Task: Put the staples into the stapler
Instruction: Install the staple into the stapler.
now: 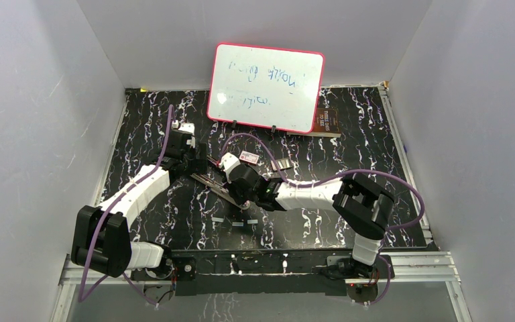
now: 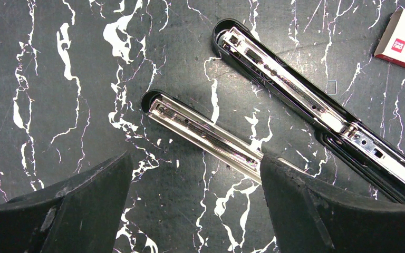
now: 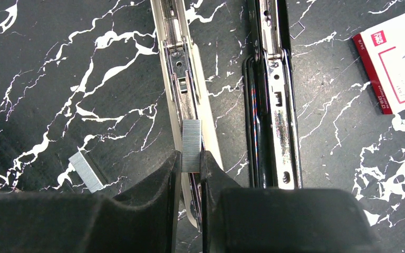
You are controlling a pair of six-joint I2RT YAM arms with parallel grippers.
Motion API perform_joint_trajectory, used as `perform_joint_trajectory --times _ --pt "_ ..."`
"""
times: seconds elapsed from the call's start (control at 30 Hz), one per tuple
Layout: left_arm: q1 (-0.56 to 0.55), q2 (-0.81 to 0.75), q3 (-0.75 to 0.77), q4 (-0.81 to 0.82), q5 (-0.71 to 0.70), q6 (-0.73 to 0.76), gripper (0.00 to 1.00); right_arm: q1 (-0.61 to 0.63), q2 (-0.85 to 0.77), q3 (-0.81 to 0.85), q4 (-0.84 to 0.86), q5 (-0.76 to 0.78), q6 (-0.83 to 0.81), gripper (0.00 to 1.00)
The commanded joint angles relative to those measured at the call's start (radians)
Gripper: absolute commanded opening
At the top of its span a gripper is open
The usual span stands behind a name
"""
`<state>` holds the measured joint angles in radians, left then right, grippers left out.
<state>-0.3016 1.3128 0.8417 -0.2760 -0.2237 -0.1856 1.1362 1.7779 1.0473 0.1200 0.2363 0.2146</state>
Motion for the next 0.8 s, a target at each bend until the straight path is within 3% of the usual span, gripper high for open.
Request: perform_joint_trajectory --times 0.0,0.77 --pt "-0.002 -0.017 -0.009 0.001 0.007 0.008 0.89 0.0 0.013 0.054 0.001 0.006 -0.003 0.0" --pt "-0.008 -0.023 -0.012 0.001 0.006 0.011 0.89 0.0 0.027 0.082 -0.089 -0.018 -0.011 0.0"
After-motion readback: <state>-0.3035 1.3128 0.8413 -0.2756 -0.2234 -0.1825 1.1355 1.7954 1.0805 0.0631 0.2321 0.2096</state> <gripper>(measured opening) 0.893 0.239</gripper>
